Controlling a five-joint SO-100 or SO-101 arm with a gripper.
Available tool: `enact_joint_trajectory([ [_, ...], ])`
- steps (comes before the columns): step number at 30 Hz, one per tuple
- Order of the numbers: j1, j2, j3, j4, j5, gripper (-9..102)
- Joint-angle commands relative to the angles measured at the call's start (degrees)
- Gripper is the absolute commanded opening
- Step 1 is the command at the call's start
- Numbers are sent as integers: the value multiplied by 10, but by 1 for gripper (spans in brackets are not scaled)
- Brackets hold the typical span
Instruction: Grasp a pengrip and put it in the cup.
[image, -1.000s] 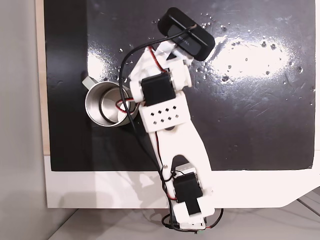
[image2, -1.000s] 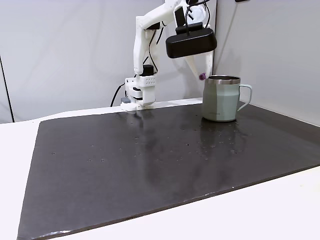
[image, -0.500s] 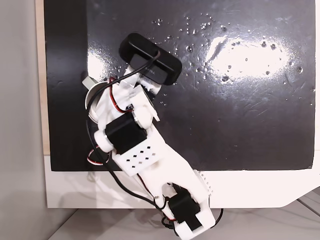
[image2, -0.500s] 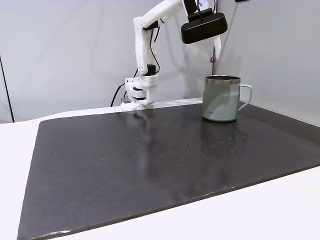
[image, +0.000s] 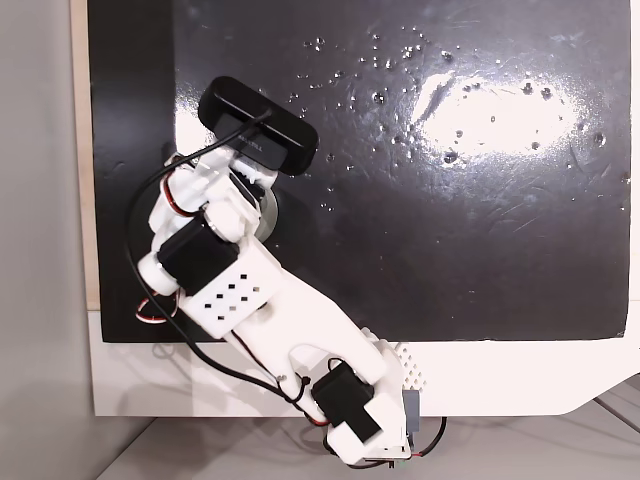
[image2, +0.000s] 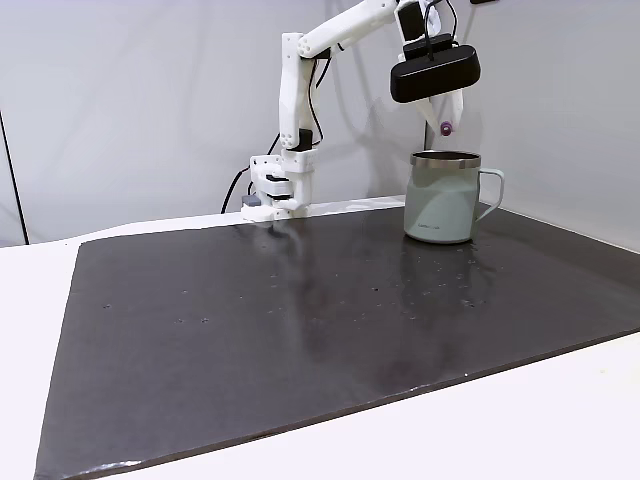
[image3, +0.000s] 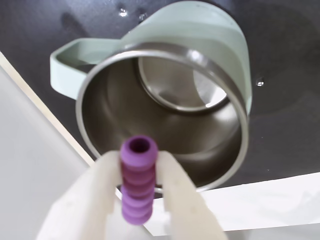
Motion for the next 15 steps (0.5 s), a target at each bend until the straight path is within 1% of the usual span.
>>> enact_joint_trajectory([
  [1,-4,5,-33,-11,-4,11],
  [3,-3,5,-32,-9,-4,20],
  [4,-3,5,-32,-8,-4,22],
  [7,-4,5,-32,-6,-4,24],
  [15,-4,11,-29,-4,-12,24],
])
